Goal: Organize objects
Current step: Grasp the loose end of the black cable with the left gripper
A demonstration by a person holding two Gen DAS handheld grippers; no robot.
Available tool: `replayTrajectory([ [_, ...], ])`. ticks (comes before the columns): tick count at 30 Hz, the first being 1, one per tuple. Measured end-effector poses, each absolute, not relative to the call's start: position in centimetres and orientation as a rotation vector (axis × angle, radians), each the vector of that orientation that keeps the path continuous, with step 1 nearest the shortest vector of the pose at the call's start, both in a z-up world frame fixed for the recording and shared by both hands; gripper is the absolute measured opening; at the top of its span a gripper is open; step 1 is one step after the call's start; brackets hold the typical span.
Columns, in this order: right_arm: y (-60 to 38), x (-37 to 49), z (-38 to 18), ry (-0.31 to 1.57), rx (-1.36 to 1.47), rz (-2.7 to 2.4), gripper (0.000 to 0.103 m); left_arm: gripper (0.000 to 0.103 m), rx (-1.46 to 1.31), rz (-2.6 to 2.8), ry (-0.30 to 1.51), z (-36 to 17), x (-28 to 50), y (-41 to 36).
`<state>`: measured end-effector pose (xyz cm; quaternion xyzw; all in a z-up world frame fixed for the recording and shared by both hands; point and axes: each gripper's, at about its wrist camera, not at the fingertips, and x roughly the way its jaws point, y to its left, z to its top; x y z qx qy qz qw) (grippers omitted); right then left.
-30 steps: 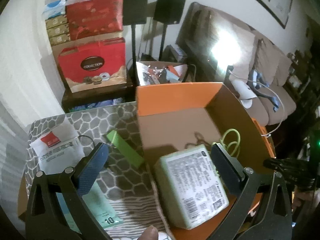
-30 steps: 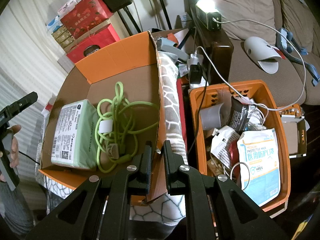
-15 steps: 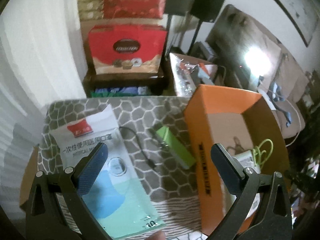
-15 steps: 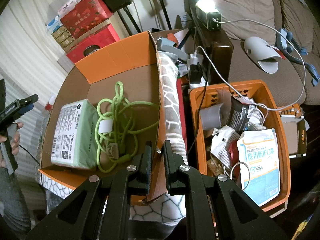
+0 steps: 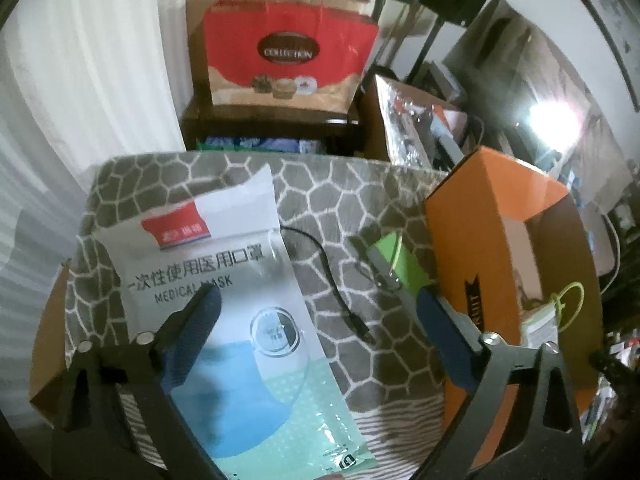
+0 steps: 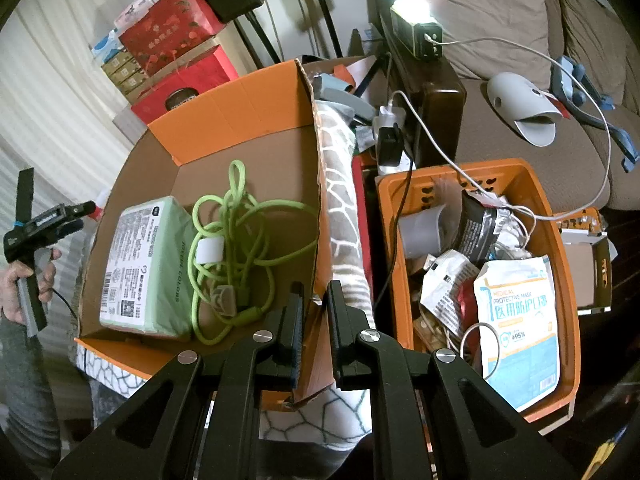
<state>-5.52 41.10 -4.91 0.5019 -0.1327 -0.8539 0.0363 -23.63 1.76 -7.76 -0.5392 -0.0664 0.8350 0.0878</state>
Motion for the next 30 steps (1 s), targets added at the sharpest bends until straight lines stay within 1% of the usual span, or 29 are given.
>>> replayTrajectory([
  [1,41.1,-5.5,-4.9,-0.408,1.542,-2.622,0.010,0.089,-1.617,2.474,-0.196,-8.1,-23.7,1.9],
  [3,41.1,-5.5,-4.9,-0.408,1.542,-2.622,0.010,0.078,-1.641,2.446,-0.190,-8.8,-23.8,2.2],
  [4,41.1,-5.5,-4.9,-0.409,1.541,-2.622,0.010,0.077,-1.652,2.433,-0.188,-9.1,-23.8,2.4],
  [6,41.1,-5.4,-5.0,-0.410,1.542,-2.622,0.010,0.068,-1.668,2.403,-0.190,-9.7,-23.8,3.0],
  [7,41.1,-5.4,-5.0,-0.408,1.542,-2.622,0.010,0.065,-1.674,2.395,-0.188,-9.9,-23.8,3.2],
  [16,41.0,-5.4,-4.9,-0.410,1.541,-2.623,0.010,0.048,-1.731,2.331,-0.182,-11.8,-24.1,5.2],
  [18,41.1,-5.5,-4.9,-0.410,1.542,-2.622,0.010,0.042,-1.736,2.321,-0.183,-12.1,-24.0,5.6],
  [19,41.1,-5.5,-4.9,-0.411,1.542,-2.622,0.010,0.041,-1.746,2.309,-0.189,-12.4,-24.0,5.7],
  [21,41.1,-5.5,-4.9,-0.410,1.542,-2.622,0.010,0.036,-1.763,2.287,-0.199,-13.0,-23.8,6.0],
  [25,41.1,-5.5,-4.9,-0.411,1.542,-2.622,0.010,0.031,-1.758,2.314,-0.168,-13.2,-23.5,6.6],
  [26,41.1,-5.5,-4.9,-0.409,1.543,-2.622,0.010,0.028,-1.758,2.320,-0.168,-13.2,-23.5,6.7],
  [27,41.1,-5.5,-4.9,-0.408,1.543,-2.622,0.010,0.021,-1.756,2.324,-0.167,-13.3,-23.6,6.7],
  [29,41.1,-5.5,-4.9,-0.411,1.542,-2.622,0.010,0.013,-1.756,2.336,-0.149,-13.3,-23.6,6.7],
  [30,41.1,-5.5,-4.9,-0.411,1.542,-2.622,0.010,0.012,-1.749,2.338,-0.149,-13.3,-23.6,6.7],
])
